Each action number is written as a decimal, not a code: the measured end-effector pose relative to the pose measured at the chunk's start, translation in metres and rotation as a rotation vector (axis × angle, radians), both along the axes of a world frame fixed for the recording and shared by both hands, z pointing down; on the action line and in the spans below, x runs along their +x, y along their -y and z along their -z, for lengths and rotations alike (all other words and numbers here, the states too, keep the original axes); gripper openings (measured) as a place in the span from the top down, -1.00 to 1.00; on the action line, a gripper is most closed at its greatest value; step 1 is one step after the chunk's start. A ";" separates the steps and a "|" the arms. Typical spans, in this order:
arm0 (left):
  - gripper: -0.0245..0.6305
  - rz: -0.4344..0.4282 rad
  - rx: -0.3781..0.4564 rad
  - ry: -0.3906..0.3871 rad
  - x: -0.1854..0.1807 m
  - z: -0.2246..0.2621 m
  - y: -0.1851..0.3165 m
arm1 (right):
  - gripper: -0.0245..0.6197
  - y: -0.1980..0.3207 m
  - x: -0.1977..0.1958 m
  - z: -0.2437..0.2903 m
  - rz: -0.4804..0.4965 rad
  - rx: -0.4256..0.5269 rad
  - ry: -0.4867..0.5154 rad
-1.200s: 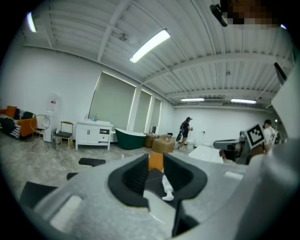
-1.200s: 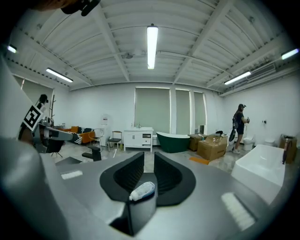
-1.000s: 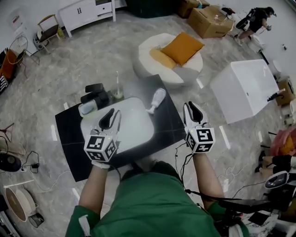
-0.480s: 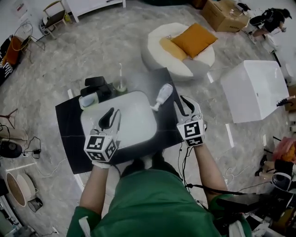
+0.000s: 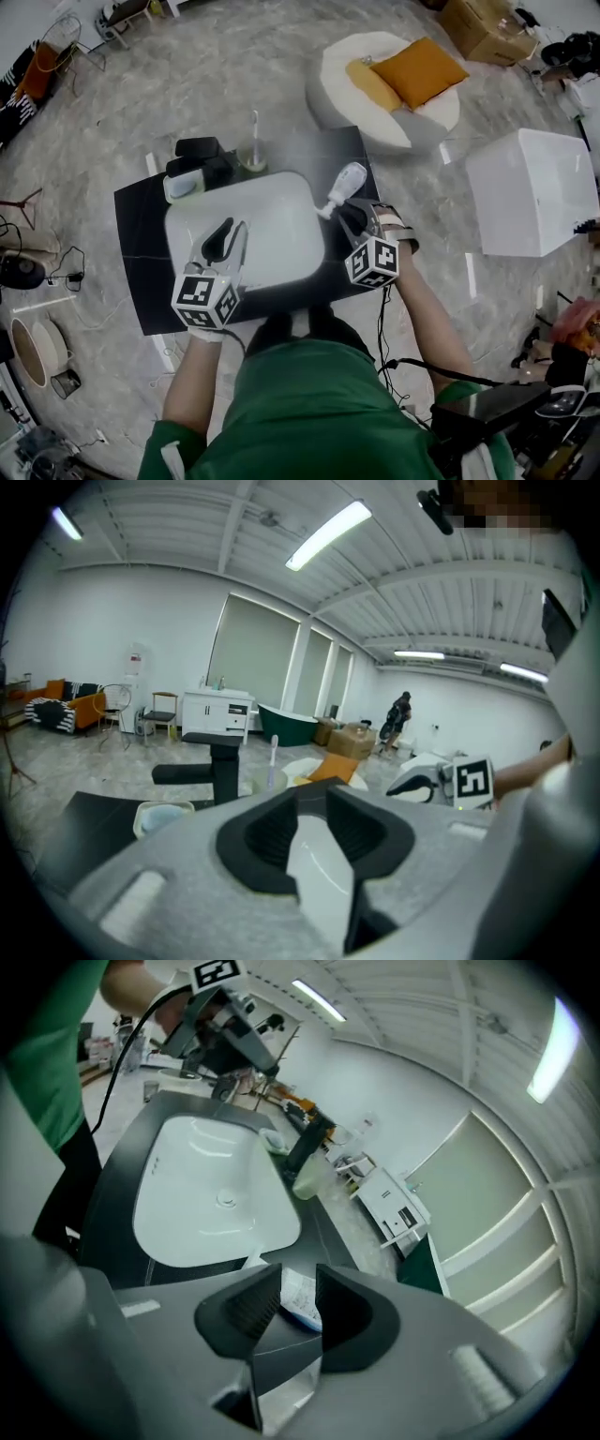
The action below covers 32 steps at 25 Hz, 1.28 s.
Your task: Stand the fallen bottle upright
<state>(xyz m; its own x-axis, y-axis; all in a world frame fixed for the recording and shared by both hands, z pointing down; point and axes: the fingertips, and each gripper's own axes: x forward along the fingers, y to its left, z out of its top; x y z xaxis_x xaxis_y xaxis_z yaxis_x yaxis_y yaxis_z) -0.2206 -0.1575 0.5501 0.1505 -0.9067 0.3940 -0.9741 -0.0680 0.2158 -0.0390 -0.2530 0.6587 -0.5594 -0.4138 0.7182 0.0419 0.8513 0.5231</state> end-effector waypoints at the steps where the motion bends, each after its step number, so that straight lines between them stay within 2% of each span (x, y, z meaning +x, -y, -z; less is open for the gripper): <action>1: 0.64 0.008 -0.009 -0.003 -0.002 -0.004 -0.001 | 0.62 0.000 -0.001 -0.010 0.027 0.008 -0.031; 6: 0.64 0.037 -0.045 -0.012 -0.007 -0.021 -0.002 | 0.57 -0.002 -0.005 -0.052 0.179 0.063 -0.194; 10: 0.64 0.045 -0.067 -0.019 -0.011 -0.030 -0.001 | 0.53 0.000 -0.012 -0.072 0.330 0.169 -0.318; 13: 0.65 0.059 -0.084 -0.025 -0.012 -0.034 -0.004 | 0.53 0.002 -0.019 -0.083 0.413 0.250 -0.369; 16: 0.65 0.066 -0.086 -0.036 -0.012 -0.034 -0.007 | 0.53 0.001 -0.025 -0.089 0.469 0.292 -0.393; 24: 0.66 0.092 -0.082 -0.048 -0.021 -0.031 -0.008 | 0.52 0.002 -0.029 -0.109 0.526 0.275 -0.487; 32: 0.66 0.091 -0.086 -0.049 -0.021 -0.031 -0.011 | 0.53 0.002 -0.032 -0.107 0.507 0.269 -0.458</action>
